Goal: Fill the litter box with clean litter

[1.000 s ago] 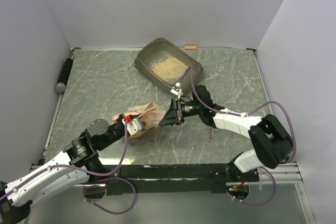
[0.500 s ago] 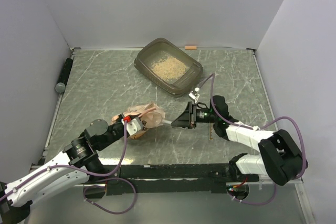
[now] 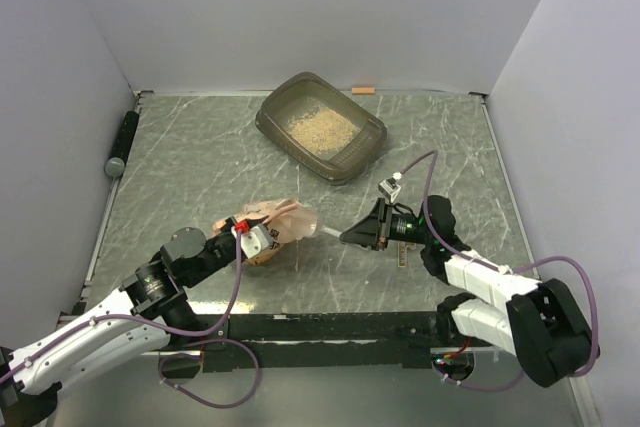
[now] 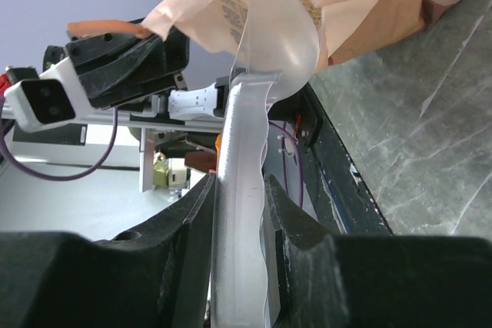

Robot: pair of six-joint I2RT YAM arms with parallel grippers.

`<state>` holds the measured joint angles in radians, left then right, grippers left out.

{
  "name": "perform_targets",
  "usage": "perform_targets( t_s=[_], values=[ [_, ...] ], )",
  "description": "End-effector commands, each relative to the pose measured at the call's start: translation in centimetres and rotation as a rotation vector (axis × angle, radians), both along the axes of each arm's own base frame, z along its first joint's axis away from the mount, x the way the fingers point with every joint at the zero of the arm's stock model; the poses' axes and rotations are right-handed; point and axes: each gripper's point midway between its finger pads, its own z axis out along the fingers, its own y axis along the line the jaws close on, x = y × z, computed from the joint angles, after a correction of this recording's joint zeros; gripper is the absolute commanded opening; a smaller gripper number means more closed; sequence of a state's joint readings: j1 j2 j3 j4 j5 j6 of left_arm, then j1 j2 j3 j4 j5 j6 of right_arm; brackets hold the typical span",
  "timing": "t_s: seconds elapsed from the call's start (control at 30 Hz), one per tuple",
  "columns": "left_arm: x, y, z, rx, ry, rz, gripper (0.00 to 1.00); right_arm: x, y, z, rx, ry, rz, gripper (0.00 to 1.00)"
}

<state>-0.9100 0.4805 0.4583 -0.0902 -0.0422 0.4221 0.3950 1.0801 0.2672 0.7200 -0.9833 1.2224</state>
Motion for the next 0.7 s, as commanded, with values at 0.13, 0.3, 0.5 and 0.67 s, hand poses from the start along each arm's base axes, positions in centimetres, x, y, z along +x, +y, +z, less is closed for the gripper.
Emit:
perform_targets(
  t_s=[0.13, 0.3, 0.5, 0.67],
  values=[
    [0.0, -0.4, 4.0, -0.115, -0.075, -0.011, 0.01, -1.0, -1.2, 1.0, 0.016, -0.068, -0.018, 0.00],
    [0.1, -0.4, 3.9, -0.113, -0.078, -0.008, 0.01, -1.0, -1.6, 0.1, -0.059, -0.082, -0.029, 0.00],
    [0.0, -0.5, 3.9, -0.108, -0.075, -0.014, 0.01, -0.2, -1.9, -0.8, -0.240, -0.085, 0.004, 0.00],
    [0.0, -0.7, 3.7, -0.101, -0.071, -0.023, 0.01, 1.6, -1.6, 0.9, -0.389, -0.137, 0.043, 0.00]
  ],
)
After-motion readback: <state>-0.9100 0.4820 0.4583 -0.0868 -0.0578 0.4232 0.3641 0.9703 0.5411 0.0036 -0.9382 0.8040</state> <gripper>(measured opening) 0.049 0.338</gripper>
